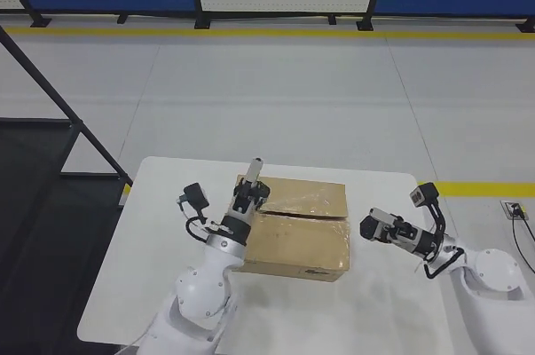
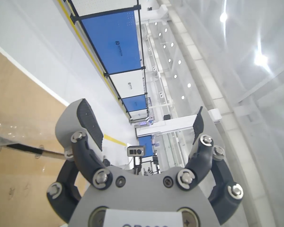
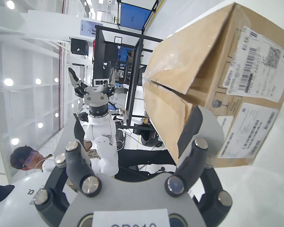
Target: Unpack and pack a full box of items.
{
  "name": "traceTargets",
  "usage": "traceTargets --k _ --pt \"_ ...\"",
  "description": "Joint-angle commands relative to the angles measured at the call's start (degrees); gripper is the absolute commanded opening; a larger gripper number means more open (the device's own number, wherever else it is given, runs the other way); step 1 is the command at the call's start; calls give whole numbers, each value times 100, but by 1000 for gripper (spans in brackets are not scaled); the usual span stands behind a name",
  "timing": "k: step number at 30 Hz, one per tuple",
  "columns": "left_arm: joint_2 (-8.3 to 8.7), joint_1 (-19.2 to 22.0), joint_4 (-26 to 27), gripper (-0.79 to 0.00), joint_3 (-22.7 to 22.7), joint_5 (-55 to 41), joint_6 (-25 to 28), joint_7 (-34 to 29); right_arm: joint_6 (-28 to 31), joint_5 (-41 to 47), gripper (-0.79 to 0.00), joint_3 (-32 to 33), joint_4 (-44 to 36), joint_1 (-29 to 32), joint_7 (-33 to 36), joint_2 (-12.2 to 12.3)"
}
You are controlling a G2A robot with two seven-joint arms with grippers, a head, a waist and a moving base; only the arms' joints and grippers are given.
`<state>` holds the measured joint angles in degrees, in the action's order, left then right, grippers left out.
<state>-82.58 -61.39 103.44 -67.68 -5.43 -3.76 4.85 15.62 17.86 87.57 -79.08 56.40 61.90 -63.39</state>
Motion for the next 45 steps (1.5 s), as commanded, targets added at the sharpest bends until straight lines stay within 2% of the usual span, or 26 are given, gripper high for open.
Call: traceTargets --k 1,4,5,12,14,20,24,31,35,45 --pt "21 -125 240 0 -418 -432 -57 -1 42 -82 0 -101 -139 -70 -98 -6" --pt "60 -336 439 0 -970 -750 -104 11 -247 -431 0 -447 -242 -422 -326 -38" --pt "75 -411 470 0 -1129 -776 -94 5 -502 -703 0 -578 -183 -599 -436 -45" --pt "144 -1066 549 0 -1874 -990 -26 -79 -502 -703 0 -578 -183 -599 -436 -45" --pt "147 -1213 558 0 -1965 -1157 -20 -123 -438 -753 0 -570 -247 -558 -705 -50" --pt "157 -1347 663 0 -1903 -1126 -5 -337 396 -1742 0 -878 -344 -775 -1480 -77" --pt "159 -1351 720 0 -1810 -1079 -35 -432 22 -1786 0 -1180 405 -1303 -1635 -145" --pt "187 -1473 679 0 -1846 -923 -251 -579 14 -1803 0 -1192 396 -1285 -1642 -145" --pt "187 -1473 679 0 -1846 -923 -251 -579 -19 -2363 0 -1458 258 -1243 -2158 -182" --pt "187 -1473 679 0 -1846 -923 -251 -579 45 -2947 0 -1982 860 -1833 -2106 -272"
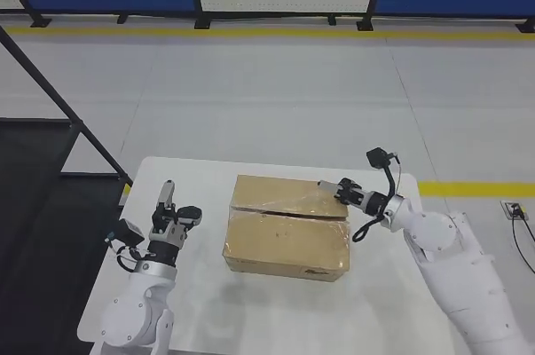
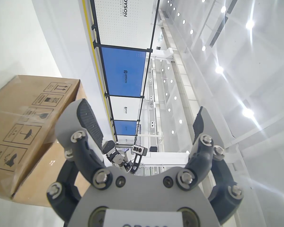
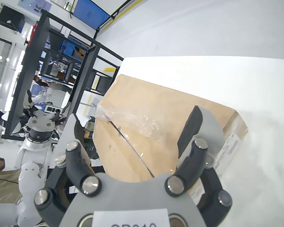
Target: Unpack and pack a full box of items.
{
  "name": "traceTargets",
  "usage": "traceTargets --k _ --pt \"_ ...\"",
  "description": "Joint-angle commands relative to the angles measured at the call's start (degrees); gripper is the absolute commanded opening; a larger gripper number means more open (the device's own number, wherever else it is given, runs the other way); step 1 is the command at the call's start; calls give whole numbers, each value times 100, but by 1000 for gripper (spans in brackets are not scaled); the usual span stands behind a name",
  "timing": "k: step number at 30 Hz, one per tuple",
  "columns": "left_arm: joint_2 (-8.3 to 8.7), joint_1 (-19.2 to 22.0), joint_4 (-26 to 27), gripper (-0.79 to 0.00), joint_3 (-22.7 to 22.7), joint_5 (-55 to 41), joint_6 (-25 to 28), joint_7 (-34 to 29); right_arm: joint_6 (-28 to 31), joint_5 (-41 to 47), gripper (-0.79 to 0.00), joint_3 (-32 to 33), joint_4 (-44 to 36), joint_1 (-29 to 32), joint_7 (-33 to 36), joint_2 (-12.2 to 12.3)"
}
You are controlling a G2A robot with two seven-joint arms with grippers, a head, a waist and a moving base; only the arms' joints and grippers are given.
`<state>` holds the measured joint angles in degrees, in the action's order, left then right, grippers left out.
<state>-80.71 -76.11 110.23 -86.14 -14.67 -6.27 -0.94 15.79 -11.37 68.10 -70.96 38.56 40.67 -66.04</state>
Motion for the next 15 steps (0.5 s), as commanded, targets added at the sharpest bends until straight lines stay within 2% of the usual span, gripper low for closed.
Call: traceTargets --k 1,4,5,7,8,10,12,15 --pt "0 0 0 0 0 0 0 0 36 -65 0 -67 93 -91 16 -13" --pt "0 0 0 0 0 0 0 0 -53 -246 -40 -175 233 -237 17 -34" --pt "0 0 0 0 0 0 0 0 -62 -248 -154 -215 267 -271 29 -45" --pt "0 0 0 0 0 0 0 0 -120 -337 -256 -273 330 -339 -5 -60" --pt "0 0 0 0 0 0 0 0 -134 -344 -394 -300 350 -360 -1 -67" --pt "0 0 0 0 0 0 0 0 -166 -392 -422 -334 380 -398 3 -75" --pt "0 0 0 0 0 0 0 0 -194 -411 -483 -365 387 -426 66 -80" --pt "0 0 0 0 0 0 0 0 -241 -452 -493 -376 342 -412 68 -80"
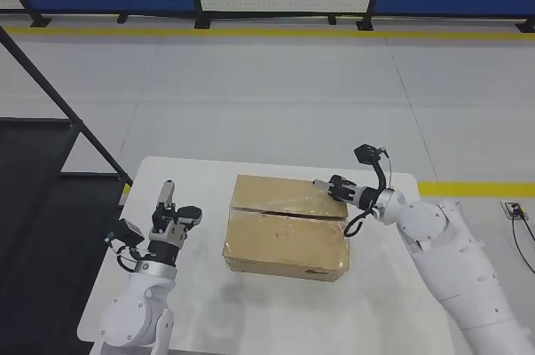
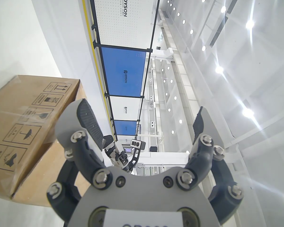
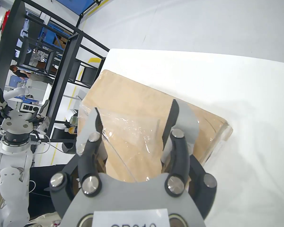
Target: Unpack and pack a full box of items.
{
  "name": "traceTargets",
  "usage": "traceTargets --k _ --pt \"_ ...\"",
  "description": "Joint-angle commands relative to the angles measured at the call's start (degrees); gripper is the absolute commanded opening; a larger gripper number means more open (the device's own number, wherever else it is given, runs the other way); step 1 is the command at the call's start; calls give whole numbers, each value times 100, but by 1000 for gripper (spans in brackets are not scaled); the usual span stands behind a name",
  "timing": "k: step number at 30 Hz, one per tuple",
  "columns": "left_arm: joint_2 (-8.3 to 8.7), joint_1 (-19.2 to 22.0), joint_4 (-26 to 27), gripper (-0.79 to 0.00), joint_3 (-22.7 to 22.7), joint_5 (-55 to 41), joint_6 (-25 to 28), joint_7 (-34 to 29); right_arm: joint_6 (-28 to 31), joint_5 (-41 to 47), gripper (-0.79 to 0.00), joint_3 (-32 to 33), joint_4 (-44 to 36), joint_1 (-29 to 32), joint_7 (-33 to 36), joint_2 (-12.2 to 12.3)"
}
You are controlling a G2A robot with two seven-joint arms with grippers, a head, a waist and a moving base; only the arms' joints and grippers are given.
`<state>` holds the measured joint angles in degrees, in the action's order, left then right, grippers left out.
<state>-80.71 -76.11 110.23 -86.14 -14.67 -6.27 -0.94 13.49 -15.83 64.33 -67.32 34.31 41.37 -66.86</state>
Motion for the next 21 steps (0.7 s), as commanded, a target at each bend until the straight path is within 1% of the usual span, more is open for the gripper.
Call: traceTargets --k 1,3,5,7,8,9,10,11,12,14,16,19,20,21 --pt "0 0 0 0 0 0 0 0 -12 -22 -508 12 -49 24 0 6" --pt "0 0 0 0 0 0 0 0 -30 -52 -573 32 -128 66 11 16" --pt "0 0 0 0 0 0 0 0 -71 -113 -613 65 -226 120 -2 31" --pt "0 0 0 0 0 0 0 0 -108 -153 -680 112 -335 179 -10 48" --pt "0 0 0 0 0 0 0 0 -138 -197 -690 136 -390 213 -35 57" --pt "0 0 0 0 0 0 0 0 -176 -245 -671 166 -454 247 -74 67" --pt "0 0 0 0 0 0 0 0 -220 -300 -610 191 -529 291 -120 76" --pt "0 0 0 0 0 0 0 0 -263 -330 -582 204 -614 347 -142 83" --pt "0 0 0 0 0 0 0 0 -295 -367 -471 221 -699 396 -150 91" --pt "0 0 0 0 0 0 0 0 -384 -475 -465 260 -848 465 -136 110" --pt "0 0 0 0 0 0 0 0 -542 -672 -422 274 -1009 525 -205 124" --pt "0 0 0 0 0 0 0 0 -780 -997 -403 301 -1263 623 -444 138" --pt "0 0 0 0 0 0 0 0 -880 -1066 -126 311 -1351 661 -498 140" --pt "0 0 0 0 0 0 0 0 -959 -1059 0 333 -1442 696 -531 141"
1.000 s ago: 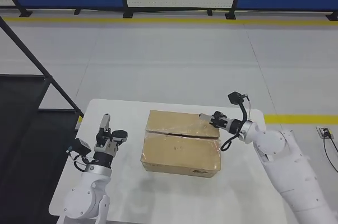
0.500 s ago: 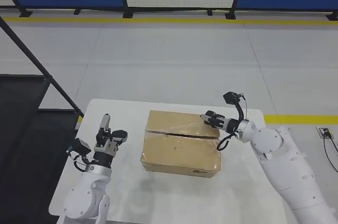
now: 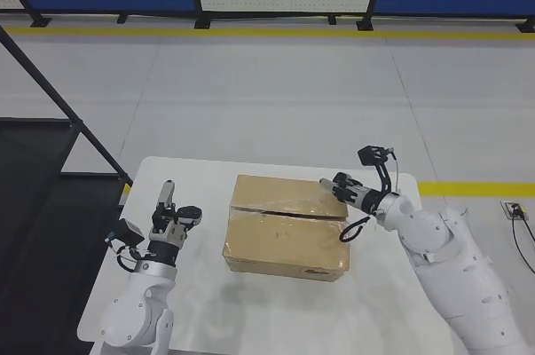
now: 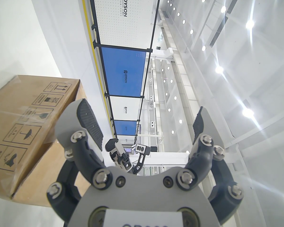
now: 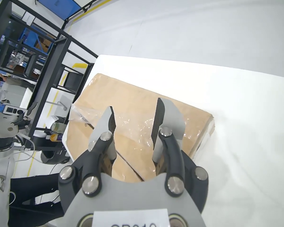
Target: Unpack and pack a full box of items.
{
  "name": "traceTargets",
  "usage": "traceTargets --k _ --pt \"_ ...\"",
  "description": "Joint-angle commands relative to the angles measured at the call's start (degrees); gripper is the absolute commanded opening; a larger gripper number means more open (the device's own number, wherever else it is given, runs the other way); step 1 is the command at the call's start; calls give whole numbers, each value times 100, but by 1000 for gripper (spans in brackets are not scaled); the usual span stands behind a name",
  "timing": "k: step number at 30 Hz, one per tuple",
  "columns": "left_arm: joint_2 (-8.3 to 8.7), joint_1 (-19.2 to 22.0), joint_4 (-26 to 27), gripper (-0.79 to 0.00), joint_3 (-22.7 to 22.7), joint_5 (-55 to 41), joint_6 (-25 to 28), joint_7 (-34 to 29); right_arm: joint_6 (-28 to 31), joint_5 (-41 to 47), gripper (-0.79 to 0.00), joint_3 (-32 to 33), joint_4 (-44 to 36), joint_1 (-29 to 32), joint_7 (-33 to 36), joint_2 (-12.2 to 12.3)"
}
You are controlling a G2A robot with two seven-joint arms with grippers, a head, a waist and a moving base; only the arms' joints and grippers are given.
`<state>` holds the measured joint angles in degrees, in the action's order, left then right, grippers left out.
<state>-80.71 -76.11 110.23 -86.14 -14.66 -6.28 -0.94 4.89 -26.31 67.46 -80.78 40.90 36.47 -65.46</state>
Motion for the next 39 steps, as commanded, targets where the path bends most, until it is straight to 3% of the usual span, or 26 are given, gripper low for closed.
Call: traceTargets --k 1,10,13,17,20,25,26,29,30,32,39 --pt "0 0 0 0 0 0 0 0 -151 5 0 48 -157 64 -89 1" --pt "0 0 0 0 0 0 0 0 -107 -50 0 18 -171 91 -110 1" --pt "0 0 0 0 0 0 0 0 -85 -820 0 -145 -225 14 -215 10" --pt "0 0 0 0 0 0 0 0 909 -1222 0 -174 -267 -92 346 85" --pt "0 0 0 0 0 0 0 0 1313 -1032 0 -191 -98 -329 1042 105" --pt "0 0 0 0 0 0 0 0 1352 -524 0 -279 451 -911 1771 63" --pt "0 0 0 0 0 0 0 0 1324 -467 -95 -330 571 -1049 1944 50" --pt "0 0 0 0 0 0 0 0 1310 -256 -249 -537 905 -1380 2343 -8" --pt "0 0 0 0 0 0 0 0 1260 -237 -397 -586 1027 -1473 2368 -25" --pt "0 0 0 0 0 0 0 0 1249 -186 -434 -725 1185 -1617 2462 -65" --pt "0 0 0 0 0 0 0 0 995 -426 -425 -1059 1520 -1898 2447 -153"
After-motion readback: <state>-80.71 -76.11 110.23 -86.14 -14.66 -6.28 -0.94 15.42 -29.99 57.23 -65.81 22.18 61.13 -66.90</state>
